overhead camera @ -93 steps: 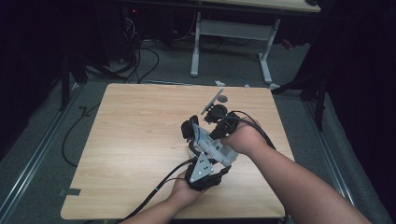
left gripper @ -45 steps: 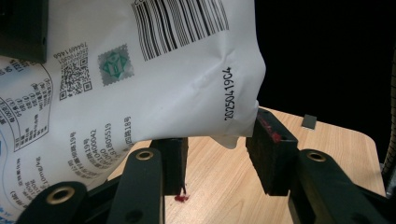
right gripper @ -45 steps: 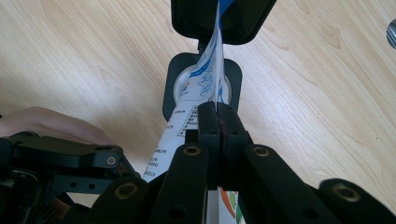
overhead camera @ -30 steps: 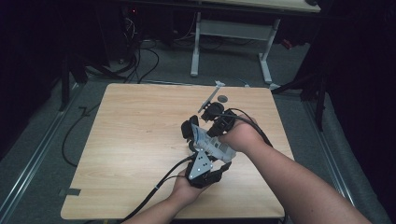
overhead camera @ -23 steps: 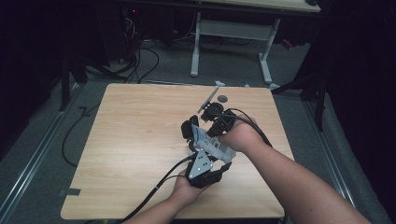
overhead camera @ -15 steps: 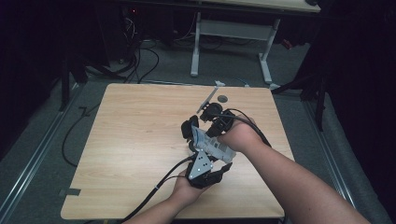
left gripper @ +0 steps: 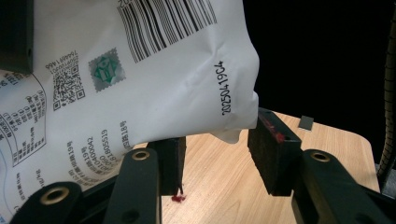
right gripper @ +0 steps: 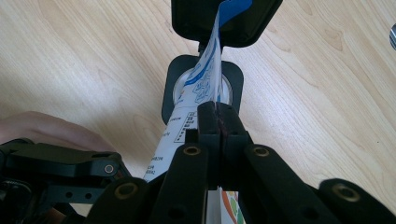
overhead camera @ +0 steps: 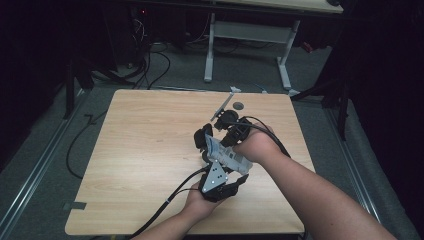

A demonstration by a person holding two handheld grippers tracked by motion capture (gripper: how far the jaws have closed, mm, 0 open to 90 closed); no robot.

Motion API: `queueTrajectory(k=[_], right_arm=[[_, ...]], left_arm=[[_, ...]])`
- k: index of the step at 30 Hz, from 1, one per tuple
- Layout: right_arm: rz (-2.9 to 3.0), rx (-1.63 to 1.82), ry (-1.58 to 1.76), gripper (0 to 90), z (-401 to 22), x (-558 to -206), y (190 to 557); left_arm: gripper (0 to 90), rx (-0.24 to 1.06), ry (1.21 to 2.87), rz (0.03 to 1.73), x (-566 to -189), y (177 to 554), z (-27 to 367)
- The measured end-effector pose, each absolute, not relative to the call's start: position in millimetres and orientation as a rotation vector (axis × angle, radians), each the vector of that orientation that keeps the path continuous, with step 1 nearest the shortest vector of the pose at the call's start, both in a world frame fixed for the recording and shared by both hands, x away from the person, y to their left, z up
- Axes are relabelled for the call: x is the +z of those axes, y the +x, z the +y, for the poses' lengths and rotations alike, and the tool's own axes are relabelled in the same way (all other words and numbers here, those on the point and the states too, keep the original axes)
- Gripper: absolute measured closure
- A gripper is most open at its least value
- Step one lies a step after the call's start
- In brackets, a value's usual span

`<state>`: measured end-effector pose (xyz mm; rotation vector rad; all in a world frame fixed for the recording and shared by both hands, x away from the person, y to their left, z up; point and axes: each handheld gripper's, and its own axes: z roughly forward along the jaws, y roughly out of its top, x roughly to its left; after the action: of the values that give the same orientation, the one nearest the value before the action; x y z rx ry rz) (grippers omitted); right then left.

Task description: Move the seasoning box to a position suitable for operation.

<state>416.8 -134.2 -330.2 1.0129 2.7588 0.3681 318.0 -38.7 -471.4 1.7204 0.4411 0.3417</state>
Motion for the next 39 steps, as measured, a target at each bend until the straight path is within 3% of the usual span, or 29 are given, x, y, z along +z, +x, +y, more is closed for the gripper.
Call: queueTrajectory(k=[39], right_arm=[[2.771,0.401,1.044,90.0,-140,-339,411]], left_arm=[[60.4,0.359,1.802,0.429,-487,315,-31]])
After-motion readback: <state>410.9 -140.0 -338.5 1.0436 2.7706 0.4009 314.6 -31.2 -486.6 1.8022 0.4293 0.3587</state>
